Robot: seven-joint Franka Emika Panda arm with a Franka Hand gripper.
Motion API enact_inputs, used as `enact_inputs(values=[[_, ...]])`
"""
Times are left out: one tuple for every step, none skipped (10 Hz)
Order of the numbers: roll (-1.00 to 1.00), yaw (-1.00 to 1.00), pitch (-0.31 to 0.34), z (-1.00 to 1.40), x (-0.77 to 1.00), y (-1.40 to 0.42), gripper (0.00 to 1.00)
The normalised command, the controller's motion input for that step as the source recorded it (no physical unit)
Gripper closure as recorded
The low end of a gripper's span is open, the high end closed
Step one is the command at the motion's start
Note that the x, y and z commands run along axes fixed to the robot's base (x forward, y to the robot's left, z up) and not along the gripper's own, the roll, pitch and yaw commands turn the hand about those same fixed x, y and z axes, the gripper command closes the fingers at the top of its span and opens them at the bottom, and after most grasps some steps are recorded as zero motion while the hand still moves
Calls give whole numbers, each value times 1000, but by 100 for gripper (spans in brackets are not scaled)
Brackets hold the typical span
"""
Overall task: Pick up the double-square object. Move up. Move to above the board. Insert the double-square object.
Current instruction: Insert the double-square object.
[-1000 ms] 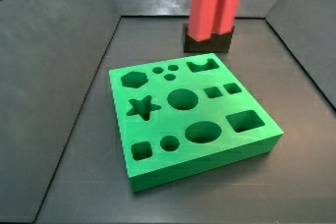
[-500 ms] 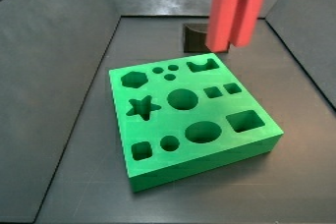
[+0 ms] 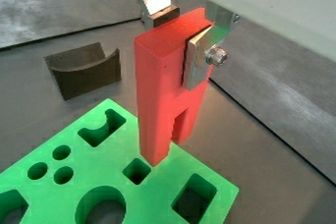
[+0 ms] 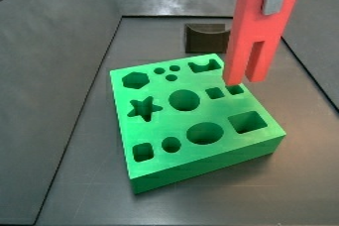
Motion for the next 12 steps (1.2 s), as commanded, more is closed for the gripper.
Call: enact_inputs(values=[[0,0,-124,-497,231,0,100],[0,20,-147,-646,246,0,100],[0,31,-127,-649,303,0,100],[-54,0,-114,-691,351,0,100],[0,0,-19,-177,106,109,100],[11,123,-59,-49,-169,263,100],[0,383,-147,-289,-383,209,100],[-3,200,-63,0,-29,74,100],[0,0,0,-34,9,-66,100],[0,189,-26,-440,-317,-23,100],[0,383,-33,-483,-426,-57,100],[40,394,-54,-420,-503,0,100]])
